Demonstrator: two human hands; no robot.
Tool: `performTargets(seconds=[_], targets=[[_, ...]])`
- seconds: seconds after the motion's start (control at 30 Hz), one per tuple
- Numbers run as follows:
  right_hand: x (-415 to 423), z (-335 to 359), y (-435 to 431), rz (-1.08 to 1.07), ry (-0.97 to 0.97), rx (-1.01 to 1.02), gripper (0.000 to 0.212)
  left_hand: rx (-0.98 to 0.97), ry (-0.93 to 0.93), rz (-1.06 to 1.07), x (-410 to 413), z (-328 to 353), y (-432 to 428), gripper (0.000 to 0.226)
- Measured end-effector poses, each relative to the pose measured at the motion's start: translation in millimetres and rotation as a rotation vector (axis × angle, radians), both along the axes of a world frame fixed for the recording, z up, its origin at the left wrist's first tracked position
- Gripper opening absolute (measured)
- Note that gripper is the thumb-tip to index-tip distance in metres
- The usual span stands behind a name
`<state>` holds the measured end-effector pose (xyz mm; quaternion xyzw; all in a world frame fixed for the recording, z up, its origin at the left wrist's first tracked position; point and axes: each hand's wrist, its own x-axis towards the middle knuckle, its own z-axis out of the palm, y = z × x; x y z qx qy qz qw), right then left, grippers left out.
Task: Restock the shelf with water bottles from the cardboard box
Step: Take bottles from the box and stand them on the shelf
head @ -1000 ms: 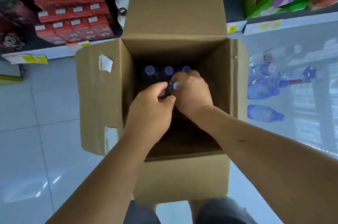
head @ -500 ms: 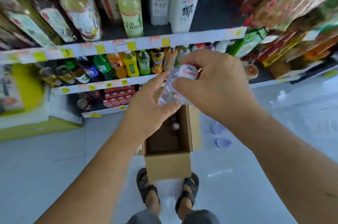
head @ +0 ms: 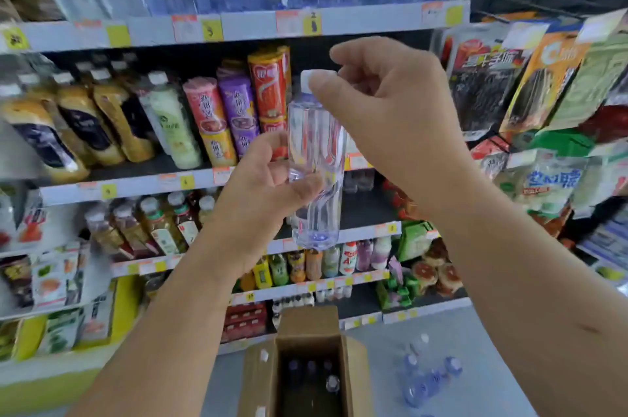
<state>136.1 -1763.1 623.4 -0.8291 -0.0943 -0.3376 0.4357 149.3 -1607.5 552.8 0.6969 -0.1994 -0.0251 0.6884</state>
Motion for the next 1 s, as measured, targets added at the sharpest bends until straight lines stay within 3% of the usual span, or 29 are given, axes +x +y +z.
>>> performTargets(seconds=[0.13,0.3,0.4,0.57,0.73,0.83,1.0], targets=[[-10.7,-16.5,-13.8,0.074,0.141,0.087,0.051,-0.316,0.091,-0.141,-1.3,28.5,-11.7,0.043],[-19.4,-24.7,-12.7,0.251,0.197,0.157,0.013,-0.447,0.094,-0.228,2.2,43.7,-22.8,0.026],[-13.8,-20.1,-8.7,0.225,0.166,0.223,0.012,-0.452,0.122,-0.225,11.3,48.1,-24.7,0.030],[3.6,-8.4,1.0,0.102,0.123,0.243,0.026,-0.335,0.047,-0.114,39.7,61.1,-16.2,0.049],[31.9,2.6,11.5,0.054,0.143,0.198,0.041,-0.196,-0.042,-0.130,75.6,82.2,-8.7,0.043],[45.9,10.4,13.9,0.079,0.131,0.202,0.041,-0.220,-0.026,-0.186,96.8,96.1,-6.8,0.048],[70.5,26.4,2.9,0.087,0.167,0.190,0.031,-0.190,-0.036,-0.209,125.0,119.2,-17.5,0.025]])
